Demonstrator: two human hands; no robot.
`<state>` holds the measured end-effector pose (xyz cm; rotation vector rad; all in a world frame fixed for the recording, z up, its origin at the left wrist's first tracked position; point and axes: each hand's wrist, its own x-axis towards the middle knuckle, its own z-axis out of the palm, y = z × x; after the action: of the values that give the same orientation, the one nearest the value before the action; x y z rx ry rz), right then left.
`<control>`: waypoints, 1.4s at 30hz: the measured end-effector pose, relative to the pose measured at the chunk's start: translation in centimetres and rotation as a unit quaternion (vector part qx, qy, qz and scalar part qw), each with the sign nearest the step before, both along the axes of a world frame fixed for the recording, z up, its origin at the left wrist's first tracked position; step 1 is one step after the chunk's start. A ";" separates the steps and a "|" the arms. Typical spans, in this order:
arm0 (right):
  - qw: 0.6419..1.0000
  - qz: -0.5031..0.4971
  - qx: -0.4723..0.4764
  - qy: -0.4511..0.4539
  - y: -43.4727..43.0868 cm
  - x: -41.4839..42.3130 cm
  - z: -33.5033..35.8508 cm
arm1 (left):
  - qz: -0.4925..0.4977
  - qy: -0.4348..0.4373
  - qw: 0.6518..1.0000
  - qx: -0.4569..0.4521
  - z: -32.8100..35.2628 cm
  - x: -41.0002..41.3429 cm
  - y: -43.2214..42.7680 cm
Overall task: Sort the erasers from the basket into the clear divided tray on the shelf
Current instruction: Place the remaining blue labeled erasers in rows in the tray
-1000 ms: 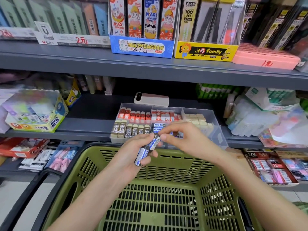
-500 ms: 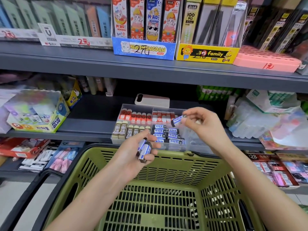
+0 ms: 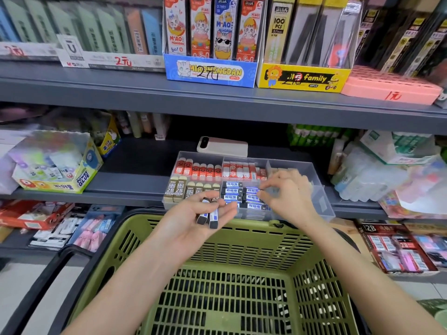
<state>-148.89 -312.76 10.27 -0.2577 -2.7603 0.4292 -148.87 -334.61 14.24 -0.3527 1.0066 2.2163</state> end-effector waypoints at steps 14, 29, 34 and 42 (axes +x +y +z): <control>0.951 0.138 -0.276 0.026 -9.0 5.9 4.0 | 0.053 0.083 0.995 0.015 0.0 -0.2 2.0; 0.979 -0.087 -0.185 0.001 0.1 -0.3 2.3 | -0.005 0.006 0.998 -0.060 0.0 0.0 -0.3; 0.980 -0.106 -0.167 -0.014 -0.6 -1.1 1.7 | -0.049 0.034 0.998 -0.022 0.2 0.2 -0.7; 0.991 -0.116 -0.062 0.035 -2.0 -1.3 0.5 | -0.051 0.108 0.988 -0.101 -0.3 0.4 -0.9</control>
<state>-150.14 -314.72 10.73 -0.5759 -2.5987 0.5359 -148.51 -335.48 13.95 -0.1458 1.3421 2.0963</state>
